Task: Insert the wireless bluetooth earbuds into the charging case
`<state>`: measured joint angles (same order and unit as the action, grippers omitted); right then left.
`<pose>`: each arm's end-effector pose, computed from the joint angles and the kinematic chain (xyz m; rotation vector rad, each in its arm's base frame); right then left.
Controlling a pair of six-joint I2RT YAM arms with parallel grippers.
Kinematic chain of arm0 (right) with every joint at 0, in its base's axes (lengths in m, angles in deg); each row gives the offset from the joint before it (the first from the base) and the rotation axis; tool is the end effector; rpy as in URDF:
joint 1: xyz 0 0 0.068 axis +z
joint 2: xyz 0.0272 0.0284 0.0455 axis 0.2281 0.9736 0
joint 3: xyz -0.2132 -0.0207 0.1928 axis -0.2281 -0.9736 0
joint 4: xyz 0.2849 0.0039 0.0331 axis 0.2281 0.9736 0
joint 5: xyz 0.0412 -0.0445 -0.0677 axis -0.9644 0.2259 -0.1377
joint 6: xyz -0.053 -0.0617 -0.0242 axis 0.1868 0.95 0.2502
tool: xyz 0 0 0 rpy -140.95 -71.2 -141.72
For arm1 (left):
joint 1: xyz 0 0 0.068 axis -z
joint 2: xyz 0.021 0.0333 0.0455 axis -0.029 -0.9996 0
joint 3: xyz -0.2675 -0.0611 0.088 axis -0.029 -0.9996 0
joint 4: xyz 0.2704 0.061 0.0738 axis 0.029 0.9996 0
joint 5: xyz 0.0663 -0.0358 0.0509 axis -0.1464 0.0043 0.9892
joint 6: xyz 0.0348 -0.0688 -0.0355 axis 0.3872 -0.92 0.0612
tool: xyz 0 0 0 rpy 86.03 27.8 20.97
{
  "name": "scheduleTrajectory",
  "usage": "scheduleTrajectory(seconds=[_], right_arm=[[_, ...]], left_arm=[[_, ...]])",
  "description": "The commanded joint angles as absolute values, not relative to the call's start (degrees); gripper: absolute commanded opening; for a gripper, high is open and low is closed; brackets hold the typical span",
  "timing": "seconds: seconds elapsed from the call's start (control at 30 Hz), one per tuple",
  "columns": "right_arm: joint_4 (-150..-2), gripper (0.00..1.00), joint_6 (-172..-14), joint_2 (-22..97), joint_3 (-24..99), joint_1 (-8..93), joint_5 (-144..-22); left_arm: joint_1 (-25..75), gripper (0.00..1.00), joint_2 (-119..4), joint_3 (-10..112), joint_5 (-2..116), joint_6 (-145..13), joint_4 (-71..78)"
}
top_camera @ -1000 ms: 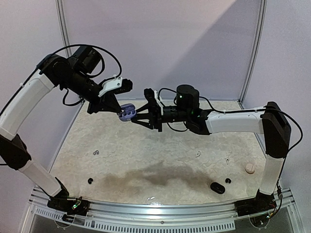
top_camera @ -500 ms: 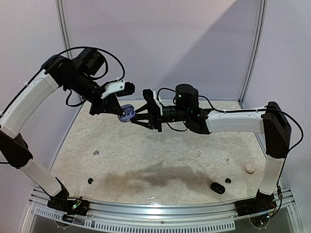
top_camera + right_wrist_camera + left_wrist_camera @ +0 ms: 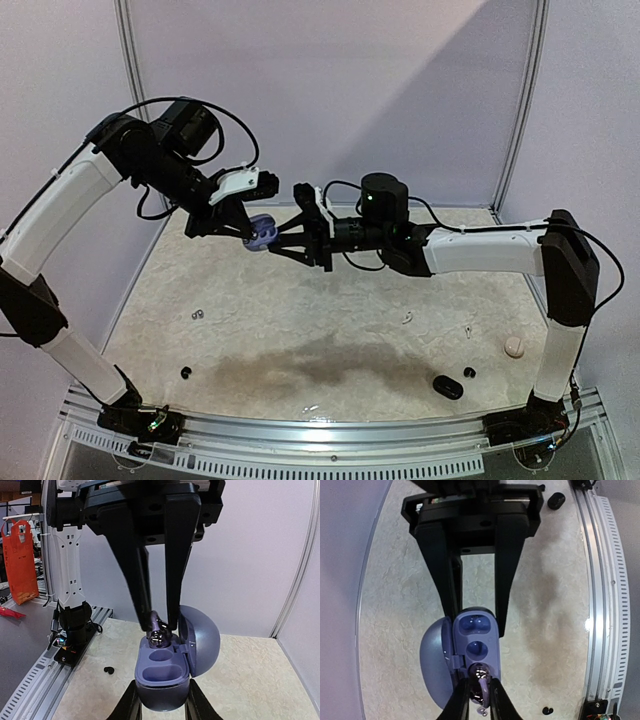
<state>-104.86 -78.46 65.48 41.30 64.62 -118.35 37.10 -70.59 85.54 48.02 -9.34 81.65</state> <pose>0.2755 0.4269 0.2918 -1.3292 1.0941 1.1722 0.2446 -0.2248 0.4103 1.7884 1.8250 -0.3465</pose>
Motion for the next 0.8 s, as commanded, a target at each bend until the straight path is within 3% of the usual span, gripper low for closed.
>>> scheduleTrajectory(seconds=[0.0, 0.13, 0.77], right_arm=[[-108.1, 0.0, -79.5, 64.7, 43.3, 65.4, -118.4], [-108.2, 0.0, -79.9, 65.0, 43.2, 65.5, -118.2], [-109.9, 0.0, -81.6, 64.7, 39.9, 65.4, -116.1]], left_arm=[[38.0, 0.2, -71.4, 85.1, 48.8, -8.7, 106.9], [38.0, 0.31, -71.3, 85.7, 49.5, -8.6, 106.9], [37.7, 0.4, -70.4, 93.4, 48.4, -10.1, 106.8]])
